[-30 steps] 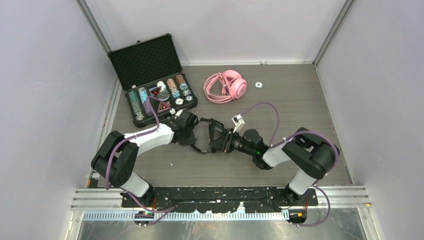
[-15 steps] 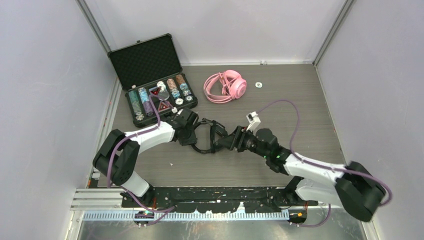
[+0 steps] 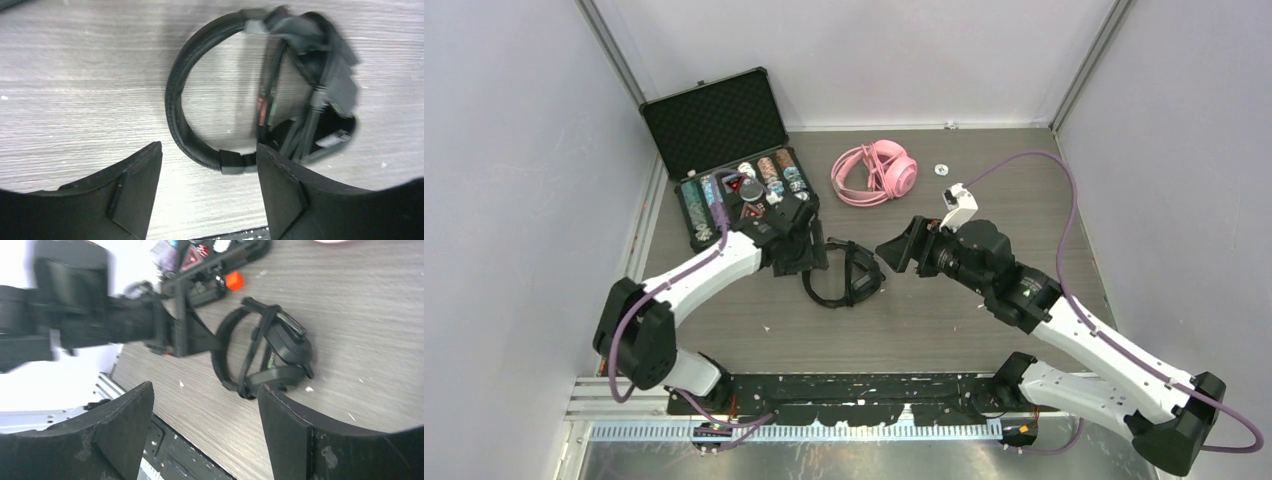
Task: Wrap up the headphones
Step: Place the headphones at the center of the board, then reset both arms
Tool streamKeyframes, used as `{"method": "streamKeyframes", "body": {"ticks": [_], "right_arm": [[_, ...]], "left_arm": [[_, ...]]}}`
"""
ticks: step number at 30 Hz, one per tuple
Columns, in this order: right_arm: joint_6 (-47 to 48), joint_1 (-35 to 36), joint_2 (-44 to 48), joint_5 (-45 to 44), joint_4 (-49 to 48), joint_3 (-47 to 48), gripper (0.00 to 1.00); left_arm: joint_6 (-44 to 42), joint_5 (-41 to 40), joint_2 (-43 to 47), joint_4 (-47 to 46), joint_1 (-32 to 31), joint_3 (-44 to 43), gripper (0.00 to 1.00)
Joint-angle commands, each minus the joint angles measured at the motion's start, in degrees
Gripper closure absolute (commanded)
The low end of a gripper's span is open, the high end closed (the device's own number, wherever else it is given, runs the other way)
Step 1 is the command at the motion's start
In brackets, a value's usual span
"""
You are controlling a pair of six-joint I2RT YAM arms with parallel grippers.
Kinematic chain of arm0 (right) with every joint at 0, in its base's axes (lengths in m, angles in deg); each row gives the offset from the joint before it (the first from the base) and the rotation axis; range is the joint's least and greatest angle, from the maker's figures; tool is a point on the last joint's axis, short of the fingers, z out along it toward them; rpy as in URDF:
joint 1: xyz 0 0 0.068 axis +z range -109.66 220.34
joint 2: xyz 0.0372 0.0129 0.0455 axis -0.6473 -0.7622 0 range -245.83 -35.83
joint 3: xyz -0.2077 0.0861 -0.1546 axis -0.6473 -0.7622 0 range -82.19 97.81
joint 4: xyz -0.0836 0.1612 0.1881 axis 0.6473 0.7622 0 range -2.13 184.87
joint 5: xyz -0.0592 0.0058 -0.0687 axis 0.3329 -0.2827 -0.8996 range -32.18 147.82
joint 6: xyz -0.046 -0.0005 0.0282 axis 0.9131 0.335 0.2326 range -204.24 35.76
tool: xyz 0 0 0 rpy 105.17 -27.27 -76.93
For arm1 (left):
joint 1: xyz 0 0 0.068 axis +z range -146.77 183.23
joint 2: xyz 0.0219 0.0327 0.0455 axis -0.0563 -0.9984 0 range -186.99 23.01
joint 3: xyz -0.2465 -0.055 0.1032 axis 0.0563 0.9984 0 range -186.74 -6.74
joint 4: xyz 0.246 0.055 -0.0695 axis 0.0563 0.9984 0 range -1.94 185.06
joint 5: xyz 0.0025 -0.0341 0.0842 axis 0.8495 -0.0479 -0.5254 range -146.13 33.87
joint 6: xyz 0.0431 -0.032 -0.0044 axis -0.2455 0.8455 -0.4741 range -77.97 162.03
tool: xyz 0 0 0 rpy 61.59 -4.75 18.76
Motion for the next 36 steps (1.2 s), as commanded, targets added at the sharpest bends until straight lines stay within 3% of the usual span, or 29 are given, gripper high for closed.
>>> {"method": "streamKeyframes", "body": {"ticks": [1,3,4,5,12,21,36], "right_arm": [[0.72,-0.21,-1.64,-7.95,18.44,8.92,0.19],[2.15,-0.17,-1.45,-10.8,22.38,12.28,0.18],[3.1,-0.2,-1.17,-12.19,23.83,13.78,0.18],[3.79,-0.19,-0.77,-13.45,25.13,15.0,0.18],[2.27,-0.23,2.55,-17.72,31.7,21.96,0.17],[-0.09,-0.18,7.59,-17.62,33.66,23.24,0.17],[-3.35,-0.18,14.0,-17.59,28.57,17.73,0.18]], "left_arm": [[-5.73,-1.24,7.6,9.64,0.01,-9.86,0.27],[-8.12,-0.5,10.57,11.68,0.0,-13.78,0.2],[-9.37,0.4,12.07,11.9,0.05,-15.29,0.04],[-10.5,1.64,13.67,11.98,-0.01,-16.72,0.01],[-13.81,6.2,24.84,11.09,0.02,-21.9,0.0],[-13.42,10.17,40.44,3.91,0.03,-13.68,0.0],[-11.12,8.44,46.96,7.49,0.0,-9.9,0.0]]}}
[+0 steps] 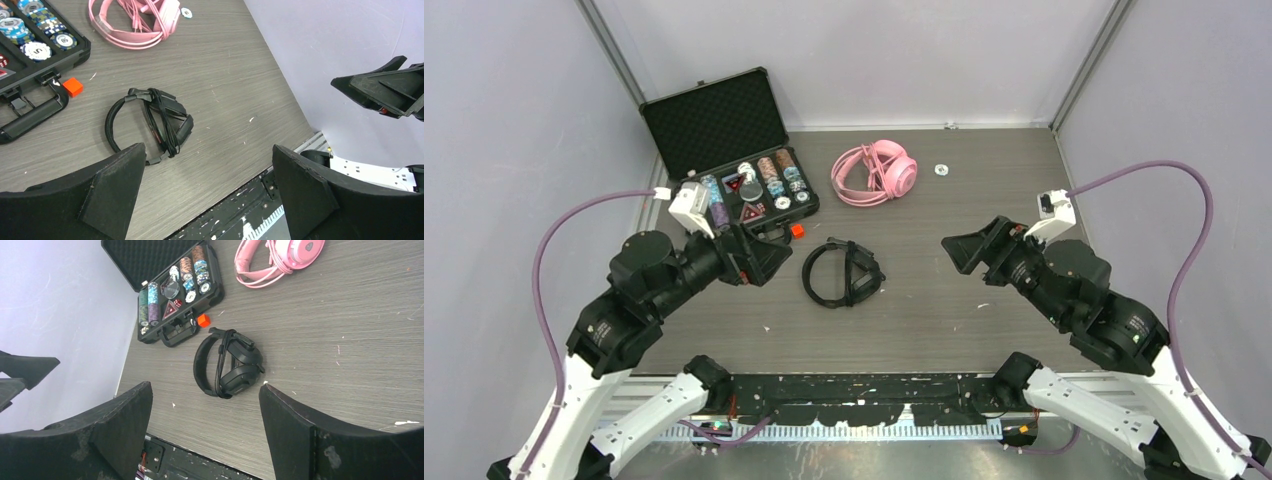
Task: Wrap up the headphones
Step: Reset both arms
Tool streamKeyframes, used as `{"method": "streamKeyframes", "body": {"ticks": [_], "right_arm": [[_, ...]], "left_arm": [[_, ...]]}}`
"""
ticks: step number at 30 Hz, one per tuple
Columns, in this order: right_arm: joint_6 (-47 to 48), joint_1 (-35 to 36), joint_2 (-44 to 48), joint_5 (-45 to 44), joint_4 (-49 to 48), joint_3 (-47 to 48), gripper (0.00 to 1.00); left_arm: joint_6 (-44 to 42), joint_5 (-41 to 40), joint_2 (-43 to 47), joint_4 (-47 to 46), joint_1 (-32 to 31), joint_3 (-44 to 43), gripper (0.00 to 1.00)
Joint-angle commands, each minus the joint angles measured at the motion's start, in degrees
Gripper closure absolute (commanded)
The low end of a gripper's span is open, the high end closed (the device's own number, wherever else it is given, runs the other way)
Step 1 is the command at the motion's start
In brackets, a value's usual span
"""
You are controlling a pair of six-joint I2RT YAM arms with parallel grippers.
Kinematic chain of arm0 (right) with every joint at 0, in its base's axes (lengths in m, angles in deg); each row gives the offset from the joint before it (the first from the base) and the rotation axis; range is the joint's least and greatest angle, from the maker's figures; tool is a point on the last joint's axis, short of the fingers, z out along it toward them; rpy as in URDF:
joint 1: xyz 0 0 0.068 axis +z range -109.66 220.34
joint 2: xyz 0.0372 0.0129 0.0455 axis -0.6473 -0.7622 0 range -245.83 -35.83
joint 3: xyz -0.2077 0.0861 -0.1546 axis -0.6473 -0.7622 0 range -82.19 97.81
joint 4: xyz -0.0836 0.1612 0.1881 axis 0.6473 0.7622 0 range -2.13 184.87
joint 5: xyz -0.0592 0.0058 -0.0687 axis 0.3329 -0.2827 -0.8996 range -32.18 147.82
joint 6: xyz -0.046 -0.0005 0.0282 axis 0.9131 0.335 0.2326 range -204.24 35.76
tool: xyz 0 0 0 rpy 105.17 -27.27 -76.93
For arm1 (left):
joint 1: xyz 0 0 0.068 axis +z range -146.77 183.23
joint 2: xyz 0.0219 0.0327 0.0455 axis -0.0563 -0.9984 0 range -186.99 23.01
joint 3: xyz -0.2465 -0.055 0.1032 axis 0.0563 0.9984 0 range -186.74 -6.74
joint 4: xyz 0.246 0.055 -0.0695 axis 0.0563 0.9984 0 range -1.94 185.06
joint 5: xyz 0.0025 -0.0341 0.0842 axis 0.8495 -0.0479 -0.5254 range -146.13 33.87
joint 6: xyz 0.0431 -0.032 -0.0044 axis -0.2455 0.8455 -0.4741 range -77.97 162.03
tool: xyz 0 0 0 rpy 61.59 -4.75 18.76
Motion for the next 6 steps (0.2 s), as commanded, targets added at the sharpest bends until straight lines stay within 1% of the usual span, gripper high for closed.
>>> {"method": "streamKeyframes", "body": {"ticks": [1,6], "right_arm": [[-1.68,-0.15,0.91,-1.36,-3.38,-0.35,0.18],[-2.1,-0.22,1.01,-1.12,-3.22,-0.38,0.18]], "left_arm": [[-0.37,-0.27,0.63,0.42,0.0,0.4,0.0],[-0.63,-0.86,1.4,0.46,0.01,0.62,0.0]]}}
